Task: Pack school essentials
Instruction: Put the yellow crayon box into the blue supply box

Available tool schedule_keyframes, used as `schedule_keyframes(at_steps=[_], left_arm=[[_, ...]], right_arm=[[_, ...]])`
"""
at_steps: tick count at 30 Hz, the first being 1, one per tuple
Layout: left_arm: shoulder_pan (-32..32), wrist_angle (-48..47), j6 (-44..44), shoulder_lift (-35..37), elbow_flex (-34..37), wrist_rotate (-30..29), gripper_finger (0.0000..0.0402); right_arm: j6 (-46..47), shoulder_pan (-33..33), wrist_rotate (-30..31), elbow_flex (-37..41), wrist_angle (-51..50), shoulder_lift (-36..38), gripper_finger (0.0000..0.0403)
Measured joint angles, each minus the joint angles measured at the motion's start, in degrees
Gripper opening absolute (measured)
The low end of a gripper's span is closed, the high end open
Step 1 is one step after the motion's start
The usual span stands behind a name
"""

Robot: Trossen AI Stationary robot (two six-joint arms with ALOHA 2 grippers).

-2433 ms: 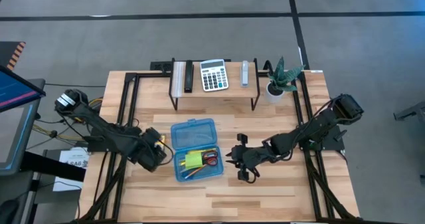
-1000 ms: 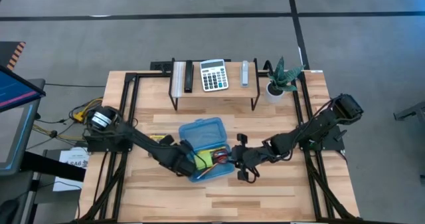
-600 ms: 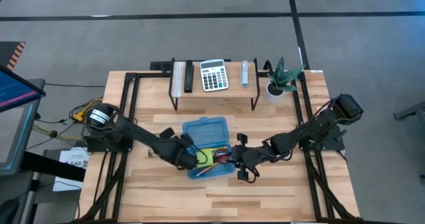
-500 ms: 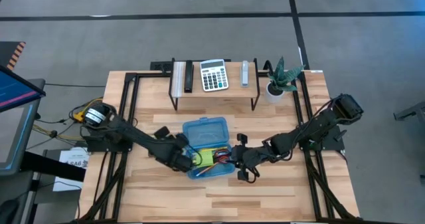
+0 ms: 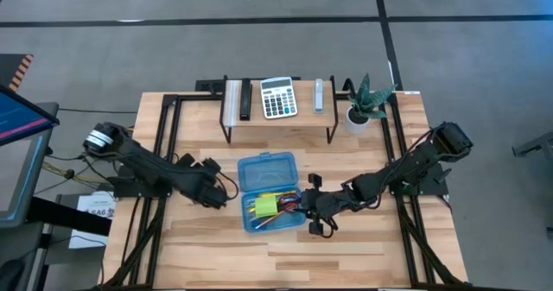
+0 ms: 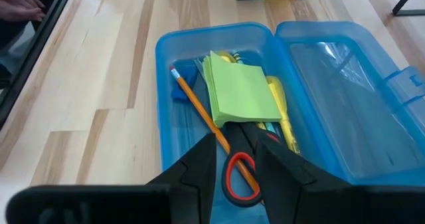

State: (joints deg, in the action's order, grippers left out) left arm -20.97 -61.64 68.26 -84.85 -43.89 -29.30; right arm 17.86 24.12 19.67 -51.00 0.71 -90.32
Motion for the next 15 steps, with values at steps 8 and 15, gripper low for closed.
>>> schedule_keyframes(at_steps=[8, 15], left_arm=[[-0.1, 3.8, 3.6, 4.0, 6.9, 4.4, 0.0119], [-3.4, 12.2, 2.8, 4.0, 5.7, 9.8, 0.0118]], right_arm=[[-0.3, -0.3, 0.0, 0.0, 0.3, 0.0, 0.0123], [-0.3, -0.3, 0.0, 0.0, 0.4, 0.0, 0.0123]])
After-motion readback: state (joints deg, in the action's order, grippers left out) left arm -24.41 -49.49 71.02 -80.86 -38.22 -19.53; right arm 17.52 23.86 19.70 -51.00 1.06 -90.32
